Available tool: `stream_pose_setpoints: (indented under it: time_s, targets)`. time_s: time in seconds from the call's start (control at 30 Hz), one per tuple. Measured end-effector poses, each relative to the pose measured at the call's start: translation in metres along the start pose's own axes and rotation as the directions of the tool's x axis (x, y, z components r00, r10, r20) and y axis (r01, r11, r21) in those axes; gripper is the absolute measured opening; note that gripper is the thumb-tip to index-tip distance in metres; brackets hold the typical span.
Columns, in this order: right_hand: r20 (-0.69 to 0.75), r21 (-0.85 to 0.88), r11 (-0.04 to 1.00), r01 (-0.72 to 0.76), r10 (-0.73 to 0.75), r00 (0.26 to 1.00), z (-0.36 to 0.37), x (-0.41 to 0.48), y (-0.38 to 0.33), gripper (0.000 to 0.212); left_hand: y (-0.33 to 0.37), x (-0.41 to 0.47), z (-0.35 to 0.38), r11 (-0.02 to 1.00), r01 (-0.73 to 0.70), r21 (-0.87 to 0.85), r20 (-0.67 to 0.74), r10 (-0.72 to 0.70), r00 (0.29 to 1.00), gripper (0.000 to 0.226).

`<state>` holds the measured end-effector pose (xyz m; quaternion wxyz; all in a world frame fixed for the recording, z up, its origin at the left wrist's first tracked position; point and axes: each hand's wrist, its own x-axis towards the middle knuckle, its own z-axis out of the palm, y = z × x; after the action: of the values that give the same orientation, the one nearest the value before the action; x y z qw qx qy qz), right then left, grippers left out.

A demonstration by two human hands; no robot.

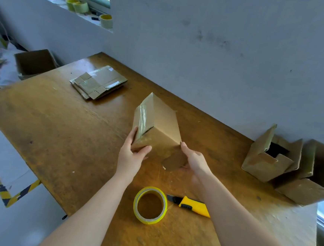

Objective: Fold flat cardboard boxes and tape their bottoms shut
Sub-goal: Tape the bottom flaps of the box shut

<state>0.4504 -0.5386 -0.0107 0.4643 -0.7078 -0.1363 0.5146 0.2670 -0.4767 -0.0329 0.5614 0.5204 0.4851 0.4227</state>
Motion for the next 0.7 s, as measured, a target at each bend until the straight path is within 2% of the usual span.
stream_pose_setpoints:
  time_s: [0.1, 0.17, 0.2, 0.3, 0.37, 0.43, 0.5, 0.57, 0.63, 0.7]
  targets:
    - [-0.040, 0.209, 0.976, 0.062, -0.055, 0.998, -0.003, -0.009, -0.009, 0.041, -0.002, -0.002, -0.002, 0.970, 0.115, -0.214, 0.051, -0.106, 0.993, 0.067]
    - [-0.084, 0.306, 0.945, 0.114, -0.092, 0.992, -0.003, -0.014, -0.019, 0.043, -0.005, -0.006, -0.004, 0.957, 0.178, -0.228, 0.117, -0.155, 0.981, 0.068]
    - [-0.118, 0.295, 0.943, 0.151, -0.121, 0.986, -0.003, -0.015, -0.024, 0.046, -0.006, -0.008, -0.004, 0.955, 0.212, -0.208, 0.144, -0.185, 0.972, 0.071]
    - [-0.218, 0.091, 0.942, 0.324, -0.299, 0.929, 0.002, -0.022, -0.034, 0.048, -0.007, -0.011, -0.001, 0.941, 0.329, -0.080, 0.200, -0.308, 0.930, 0.087]
    - [-0.244, -0.141, 0.883, 0.448, -0.470, 0.849, 0.007, -0.027, -0.035, 0.045, -0.003, -0.010, 0.004, 0.937, 0.350, 0.022, 0.196, -0.347, 0.917, 0.080]
    - [-0.213, -0.394, 0.753, 0.527, -0.632, 0.745, 0.013, -0.032, -0.032, 0.044, 0.001, -0.007, 0.009, 0.954, 0.292, 0.069, 0.168, -0.300, 0.939, 0.067]
    - [-0.113, -0.592, 0.555, 0.584, -0.775, 0.622, 0.017, -0.038, -0.025, 0.045, 0.007, -0.007, 0.015, 0.969, 0.228, 0.095, 0.179, -0.242, 0.954, 0.070]
    - [0.022, -0.710, 0.351, 0.610, -0.855, 0.518, 0.021, -0.043, -0.020, 0.045, 0.014, -0.009, 0.020, 0.973, 0.207, 0.105, 0.184, -0.224, 0.957, 0.071]
    - [0.164, -0.776, 0.182, 0.605, -0.867, 0.471, 0.027, -0.047, -0.016, 0.045, 0.023, -0.012, 0.022, 0.968, 0.226, 0.109, 0.194, -0.244, 0.950, 0.068]
    - [0.279, -0.790, 0.090, 0.606, -0.828, 0.486, 0.033, -0.050, -0.009, 0.045, 0.030, -0.012, 0.023, 0.956, 0.279, 0.088, 0.242, -0.293, 0.925, 0.076]
